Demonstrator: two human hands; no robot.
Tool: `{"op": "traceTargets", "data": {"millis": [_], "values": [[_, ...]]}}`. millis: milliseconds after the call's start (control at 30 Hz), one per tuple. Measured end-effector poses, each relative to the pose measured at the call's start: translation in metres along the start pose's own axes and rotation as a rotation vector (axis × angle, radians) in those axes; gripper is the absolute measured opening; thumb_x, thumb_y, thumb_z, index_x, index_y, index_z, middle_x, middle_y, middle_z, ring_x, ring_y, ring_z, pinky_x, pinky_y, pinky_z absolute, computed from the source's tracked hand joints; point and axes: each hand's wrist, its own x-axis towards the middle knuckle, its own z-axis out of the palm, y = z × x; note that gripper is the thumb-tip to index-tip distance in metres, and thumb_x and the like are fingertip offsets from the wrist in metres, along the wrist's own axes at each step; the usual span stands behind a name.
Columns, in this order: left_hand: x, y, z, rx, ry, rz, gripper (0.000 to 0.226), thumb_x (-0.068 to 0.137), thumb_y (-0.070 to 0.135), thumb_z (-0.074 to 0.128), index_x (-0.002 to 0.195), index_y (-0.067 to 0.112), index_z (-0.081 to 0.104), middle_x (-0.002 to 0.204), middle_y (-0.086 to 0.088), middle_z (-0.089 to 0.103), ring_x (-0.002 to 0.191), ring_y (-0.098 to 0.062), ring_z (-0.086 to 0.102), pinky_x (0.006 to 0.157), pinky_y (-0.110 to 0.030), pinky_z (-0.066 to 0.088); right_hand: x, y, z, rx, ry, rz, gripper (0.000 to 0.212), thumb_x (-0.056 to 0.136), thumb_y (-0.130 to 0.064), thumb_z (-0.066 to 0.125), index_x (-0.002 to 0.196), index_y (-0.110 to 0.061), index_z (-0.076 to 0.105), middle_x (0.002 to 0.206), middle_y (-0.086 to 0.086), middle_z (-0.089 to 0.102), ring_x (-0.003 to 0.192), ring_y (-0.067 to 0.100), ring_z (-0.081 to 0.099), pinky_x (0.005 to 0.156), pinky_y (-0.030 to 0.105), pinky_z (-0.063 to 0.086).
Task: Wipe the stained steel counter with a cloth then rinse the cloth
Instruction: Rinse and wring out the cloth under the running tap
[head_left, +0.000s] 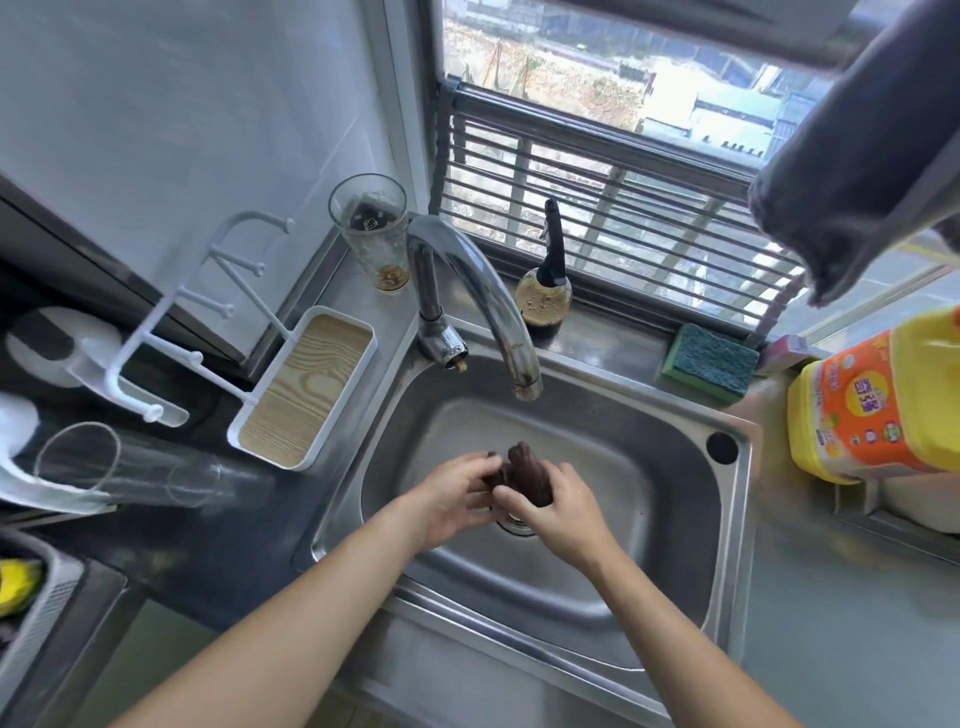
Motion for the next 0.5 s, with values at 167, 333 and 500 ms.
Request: {"op": "traceTargets", "data": {"millis": [167, 333, 500], "values": [[0.004, -0.004, 0.002, 0.247, 0.319, -0.021, 0.015, 0.097, 0.006, 0.058, 0.111, 0.007, 0.061, 0.089, -0.014, 0.062, 0.072, -0.022, 0.061, 0.052, -0.024, 0.055, 0.005, -0.010, -0.006, 0.249, 0.323, 0.103, 0.017, 0.090, -0.039, 0.073, 0.093, -0.025, 0.063, 0.084, -0.010, 0.069, 0.086, 0.015, 0.066, 0.070, 0.024, 0.043], [0.000, -0.005, -0.001, 0.803, 0.216, 0.228, 0.060, 0.078, 0.012, 0.078, 0.131, 0.024, 0.054, 0.132, -0.003, 0.048, 0.123, -0.021, 0.050, 0.106, -0.035, 0.043, 0.014, -0.020, -0.002, 0.439, 0.229, 0.130, 0.021, 0.094, -0.053, 0.064, 0.097, -0.037, 0.076, 0.101, -0.001, 0.074, 0.101, 0.017, 0.069, 0.097, 0.039, 0.053], [-0.002, 0.007, 0.013, 0.486, -0.071, 0.373, 0.030, 0.091, -0.001, 0.066, 0.112, 0.020, 0.068, 0.101, 0.004, 0.077, 0.094, -0.009, 0.071, 0.087, -0.021, 0.055, 0.022, -0.028, -0.005, 0.560, 0.183, 0.151, 0.052, 0.065, -0.059, 0.085, 0.098, -0.021, 0.071, 0.088, 0.000, 0.079, 0.087, 0.020, 0.076, 0.089, 0.049, 0.060]]}}
